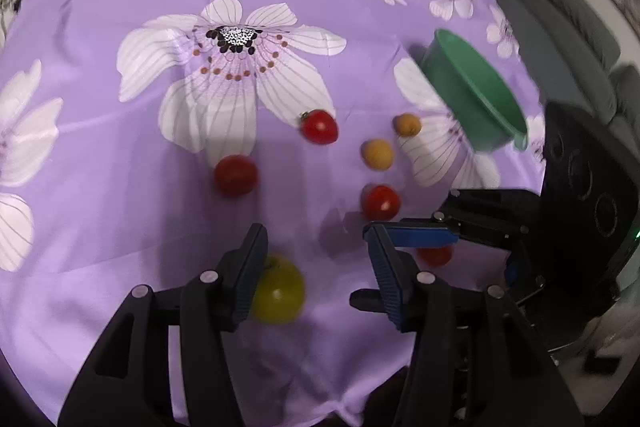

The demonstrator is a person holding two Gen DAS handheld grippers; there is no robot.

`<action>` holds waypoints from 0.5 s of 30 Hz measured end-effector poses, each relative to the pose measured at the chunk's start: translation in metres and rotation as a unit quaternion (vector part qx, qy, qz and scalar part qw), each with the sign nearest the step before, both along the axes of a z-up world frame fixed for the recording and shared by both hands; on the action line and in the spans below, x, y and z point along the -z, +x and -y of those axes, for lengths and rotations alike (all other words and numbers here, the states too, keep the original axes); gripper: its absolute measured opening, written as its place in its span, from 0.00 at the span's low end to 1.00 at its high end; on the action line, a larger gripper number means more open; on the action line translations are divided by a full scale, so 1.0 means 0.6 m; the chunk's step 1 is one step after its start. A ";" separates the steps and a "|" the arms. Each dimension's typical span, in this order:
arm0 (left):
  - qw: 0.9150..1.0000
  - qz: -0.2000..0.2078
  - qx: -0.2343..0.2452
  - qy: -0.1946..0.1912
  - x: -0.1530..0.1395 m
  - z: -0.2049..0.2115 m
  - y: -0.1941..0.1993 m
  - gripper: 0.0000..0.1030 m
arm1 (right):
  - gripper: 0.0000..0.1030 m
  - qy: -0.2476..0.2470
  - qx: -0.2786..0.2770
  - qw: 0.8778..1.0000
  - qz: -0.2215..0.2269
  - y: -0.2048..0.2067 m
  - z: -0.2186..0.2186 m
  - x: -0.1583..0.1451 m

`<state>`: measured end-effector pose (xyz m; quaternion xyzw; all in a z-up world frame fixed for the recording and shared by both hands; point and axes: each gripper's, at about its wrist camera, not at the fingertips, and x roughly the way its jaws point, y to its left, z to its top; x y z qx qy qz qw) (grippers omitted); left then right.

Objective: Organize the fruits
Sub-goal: 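Lift the yellow-green plum with the left gripper and carry it over the green bowl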

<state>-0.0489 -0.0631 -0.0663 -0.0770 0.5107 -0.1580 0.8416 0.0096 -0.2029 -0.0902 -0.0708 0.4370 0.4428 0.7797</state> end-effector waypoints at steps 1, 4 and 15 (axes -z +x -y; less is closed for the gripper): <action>1.000 -0.001 0.004 0.019 0.000 0.002 -0.003 0.51 | 0.39 0.001 -0.005 1.000 -0.004 0.000 -0.006 0.003; 0.999 -0.007 0.019 0.049 0.007 -0.001 -0.015 0.51 | 0.39 -0.003 -0.012 1.000 -0.008 0.001 -0.017 0.012; 1.000 -0.023 0.019 0.008 0.027 -0.016 -0.012 0.40 | 0.45 -0.028 -0.041 0.999 -0.004 0.005 -0.051 0.018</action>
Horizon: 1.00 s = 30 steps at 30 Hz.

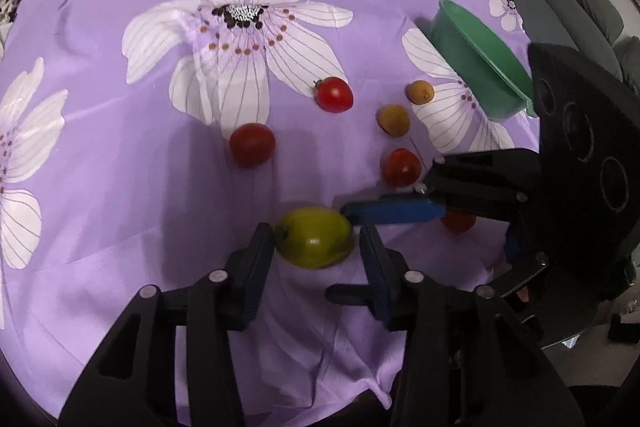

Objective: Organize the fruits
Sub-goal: 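Lift the yellow-green plum with the left gripper and carry it over the green bowl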

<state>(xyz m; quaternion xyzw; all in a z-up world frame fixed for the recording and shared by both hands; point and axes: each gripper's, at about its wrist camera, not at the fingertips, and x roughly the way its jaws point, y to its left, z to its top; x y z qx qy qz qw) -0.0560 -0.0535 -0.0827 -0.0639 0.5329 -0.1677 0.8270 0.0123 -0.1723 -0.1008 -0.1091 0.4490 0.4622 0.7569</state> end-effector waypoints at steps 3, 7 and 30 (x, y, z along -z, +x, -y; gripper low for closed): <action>1.000 -0.010 -0.005 -0.020 0.004 -0.006 0.005 0.39 | 0.47 -0.014 -0.001 1.000 -0.006 0.010 -0.011 0.007; 0.999 -0.007 -0.009 -0.035 0.002 -0.011 0.006 0.40 | 0.47 -0.021 0.005 1.000 -0.015 0.020 -0.020 0.012; 0.996 0.041 0.049 -0.069 -0.042 0.092 0.008 0.39 | 0.36 -0.006 0.081 0.994 0.067 -0.026 0.090 -0.040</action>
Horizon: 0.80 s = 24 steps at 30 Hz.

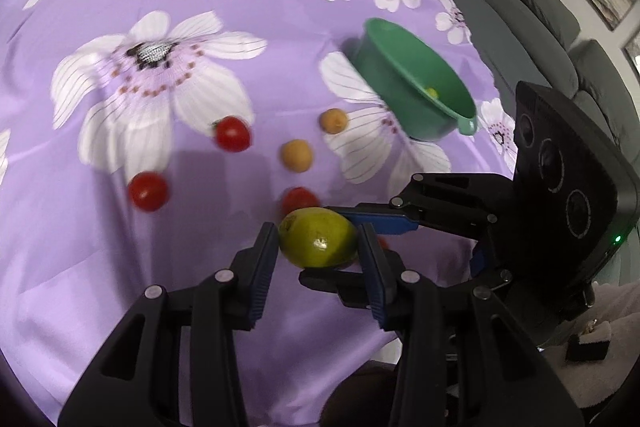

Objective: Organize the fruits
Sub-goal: 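Lift the yellow-green plum with the left gripper and carry it over the green bowl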

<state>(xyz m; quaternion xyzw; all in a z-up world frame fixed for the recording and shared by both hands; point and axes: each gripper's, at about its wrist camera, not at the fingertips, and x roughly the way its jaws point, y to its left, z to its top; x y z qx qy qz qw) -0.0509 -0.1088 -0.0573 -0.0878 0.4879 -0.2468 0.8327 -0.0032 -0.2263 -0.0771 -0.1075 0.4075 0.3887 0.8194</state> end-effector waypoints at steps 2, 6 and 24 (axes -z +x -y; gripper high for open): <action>1.000 0.008 0.010 0.005 -0.008 0.020 0.005 0.39 | 0.36 0.003 0.011 1.000 0.006 -0.002 0.018 -0.007; 0.999 0.025 0.028 0.011 -0.024 0.054 0.018 0.39 | 0.36 0.011 0.035 0.999 0.023 -0.004 0.049 -0.023; 0.988 0.102 0.112 0.022 -0.085 0.217 0.111 0.39 | 0.36 0.034 0.167 0.979 0.107 0.028 0.201 -0.085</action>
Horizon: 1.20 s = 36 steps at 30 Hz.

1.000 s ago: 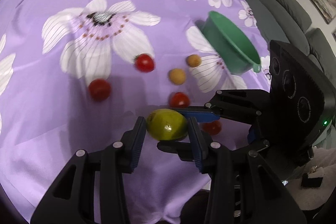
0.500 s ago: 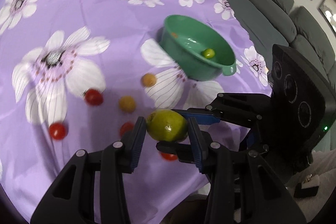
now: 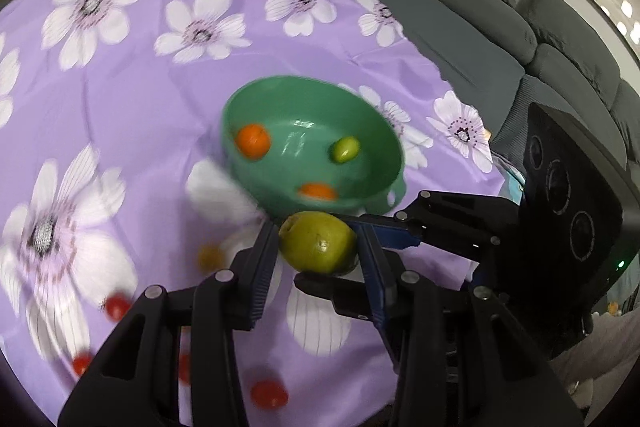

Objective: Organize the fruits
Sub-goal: 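Lift the yellow-green plum with the left gripper and carry it over the green bowl, then open the left gripper to drop the plum into the green bowl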

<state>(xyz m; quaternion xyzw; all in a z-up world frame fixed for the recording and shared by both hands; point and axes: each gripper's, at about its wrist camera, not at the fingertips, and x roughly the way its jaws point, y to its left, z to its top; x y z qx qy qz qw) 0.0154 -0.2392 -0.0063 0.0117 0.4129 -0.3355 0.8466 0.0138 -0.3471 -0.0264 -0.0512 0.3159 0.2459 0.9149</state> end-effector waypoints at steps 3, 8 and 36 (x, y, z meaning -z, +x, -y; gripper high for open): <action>1.000 0.004 0.020 -0.004 -0.002 0.029 0.028 0.39 | 0.36 -0.001 0.029 1.000 0.008 0.014 0.030 -0.005; 0.999 -0.006 0.037 -0.015 0.005 0.068 0.074 0.39 | 0.36 0.016 0.067 0.998 0.008 0.041 0.075 -0.001; 0.972 -0.045 -0.227 -0.034 0.029 -0.186 0.006 0.68 | 0.44 0.124 0.187 0.974 -0.030 0.023 0.215 -0.006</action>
